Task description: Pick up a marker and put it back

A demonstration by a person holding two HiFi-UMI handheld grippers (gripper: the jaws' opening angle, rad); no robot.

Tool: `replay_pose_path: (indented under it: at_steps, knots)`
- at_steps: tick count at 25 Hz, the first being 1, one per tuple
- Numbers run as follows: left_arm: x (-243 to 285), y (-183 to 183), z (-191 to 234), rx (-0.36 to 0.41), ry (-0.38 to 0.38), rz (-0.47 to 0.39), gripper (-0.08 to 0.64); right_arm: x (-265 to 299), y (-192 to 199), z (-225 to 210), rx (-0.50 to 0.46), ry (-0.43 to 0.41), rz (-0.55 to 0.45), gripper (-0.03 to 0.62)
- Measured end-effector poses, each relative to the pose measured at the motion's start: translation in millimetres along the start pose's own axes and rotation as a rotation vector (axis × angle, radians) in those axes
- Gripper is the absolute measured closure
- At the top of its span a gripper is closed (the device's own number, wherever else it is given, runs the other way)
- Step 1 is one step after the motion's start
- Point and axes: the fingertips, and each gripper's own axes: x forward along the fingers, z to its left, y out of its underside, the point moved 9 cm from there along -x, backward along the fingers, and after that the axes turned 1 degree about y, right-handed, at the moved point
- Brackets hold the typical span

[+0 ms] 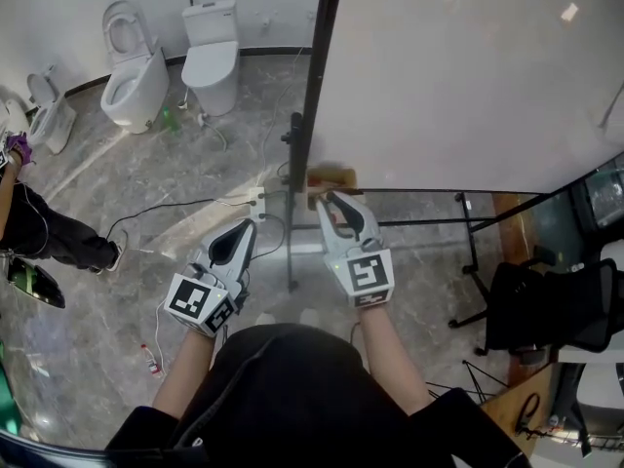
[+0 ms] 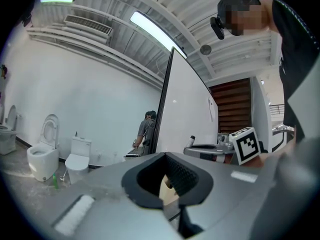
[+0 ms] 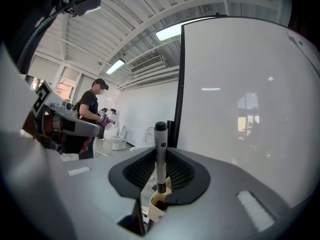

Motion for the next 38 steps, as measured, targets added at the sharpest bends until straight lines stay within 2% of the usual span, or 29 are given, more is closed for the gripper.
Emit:
replay_pose_path:
  at_steps: [10, 27, 31, 38]
  knots:
    - [12.5, -10.7, -5.2, -0.023, 0.039, -0.034, 0.554, -33.4, -30.3, 1.1, 0.021, 0.03, -0.066, 0.52]
    - [35.9, -26.4, 0.7, 0.041, 0.144, -0.041, 0.554, -73.1, -65.7, -2.8, 0.03, 0.123, -0.189, 0.52]
    - [40.1, -40.1, -2.1, 0.016, 0.146, -0.067, 0.552, -79.5, -71.7, -6.2, 0.03, 0.146, -0.205, 0.52]
    - [39.6, -46.5, 2.8, 0.047, 0.173, -0.078, 0.554, -91.6, -64.6, -13.1, 0.055, 0.214, -0.177, 0.52]
